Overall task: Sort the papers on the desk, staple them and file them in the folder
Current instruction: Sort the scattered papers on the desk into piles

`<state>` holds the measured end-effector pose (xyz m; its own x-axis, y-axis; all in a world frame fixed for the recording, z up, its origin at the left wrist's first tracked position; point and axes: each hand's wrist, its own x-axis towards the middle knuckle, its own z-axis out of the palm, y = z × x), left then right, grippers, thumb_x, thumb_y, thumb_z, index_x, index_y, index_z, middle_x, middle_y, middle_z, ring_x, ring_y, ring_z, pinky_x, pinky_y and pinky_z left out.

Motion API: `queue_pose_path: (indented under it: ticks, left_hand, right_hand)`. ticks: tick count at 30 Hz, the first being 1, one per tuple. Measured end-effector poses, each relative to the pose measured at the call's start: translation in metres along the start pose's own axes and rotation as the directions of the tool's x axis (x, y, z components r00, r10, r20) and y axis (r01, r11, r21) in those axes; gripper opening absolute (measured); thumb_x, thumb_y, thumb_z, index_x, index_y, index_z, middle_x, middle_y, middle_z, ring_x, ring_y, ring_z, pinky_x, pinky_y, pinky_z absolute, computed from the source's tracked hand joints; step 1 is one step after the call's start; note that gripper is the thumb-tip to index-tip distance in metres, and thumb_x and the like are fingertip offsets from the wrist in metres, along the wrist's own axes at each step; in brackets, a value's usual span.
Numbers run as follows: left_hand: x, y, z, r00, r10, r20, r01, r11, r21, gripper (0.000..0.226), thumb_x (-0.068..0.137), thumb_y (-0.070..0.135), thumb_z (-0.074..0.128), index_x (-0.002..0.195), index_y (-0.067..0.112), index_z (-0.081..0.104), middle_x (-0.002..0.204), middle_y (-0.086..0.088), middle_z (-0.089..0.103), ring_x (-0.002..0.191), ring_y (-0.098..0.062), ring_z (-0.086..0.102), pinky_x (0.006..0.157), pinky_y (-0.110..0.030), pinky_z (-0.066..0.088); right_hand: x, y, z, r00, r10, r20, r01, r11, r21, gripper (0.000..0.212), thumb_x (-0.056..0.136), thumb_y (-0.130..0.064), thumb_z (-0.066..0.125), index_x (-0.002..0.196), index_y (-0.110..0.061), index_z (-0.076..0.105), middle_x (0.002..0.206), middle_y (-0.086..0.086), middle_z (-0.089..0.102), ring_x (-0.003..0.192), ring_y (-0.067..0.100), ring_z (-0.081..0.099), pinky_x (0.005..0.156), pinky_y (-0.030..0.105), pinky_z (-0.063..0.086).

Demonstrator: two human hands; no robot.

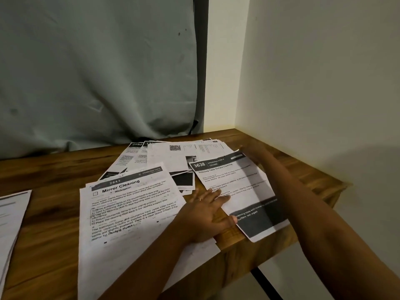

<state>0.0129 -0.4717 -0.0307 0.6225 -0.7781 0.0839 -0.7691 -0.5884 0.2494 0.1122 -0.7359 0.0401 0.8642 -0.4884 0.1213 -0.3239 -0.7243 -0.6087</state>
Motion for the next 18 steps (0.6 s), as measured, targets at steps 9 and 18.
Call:
queue_pose_path:
  ticks: [9,18]
  left_hand:
    - [-0.001,-0.001,0.005,0.99,0.058,-0.127,-0.051,0.997,0.058,0.082,0.079,0.079,0.018,0.149,0.036,0.022,0.159,0.01,0.014,0.146,-0.012,0.008,0.118,-0.036,-0.003]
    - [0.002,0.001,0.001,0.995,0.054,-0.088,-0.053,0.999,0.01,0.073,0.086,0.073,0.033,0.149,0.038,0.02,0.159,0.009,0.013,0.146,-0.01,0.005,0.117,-0.037,-0.007]
  right_hand:
    - [0.05,-0.039,0.018,0.891,0.279,0.359,-0.208,0.952,-0.223,0.048,0.084,-0.034,0.069,0.114,-0.004,0.046,0.12,0.011,0.053,0.099,0.028,0.053,0.079,0.033,0.045]
    - [0.087,-0.065,0.05,0.996,-0.088,0.031,0.086,0.995,0.052,0.03,0.085,-0.015,0.066,0.108,0.004,0.061,0.099,0.013,0.06,0.092,0.025,0.057,0.081,0.029,0.046]
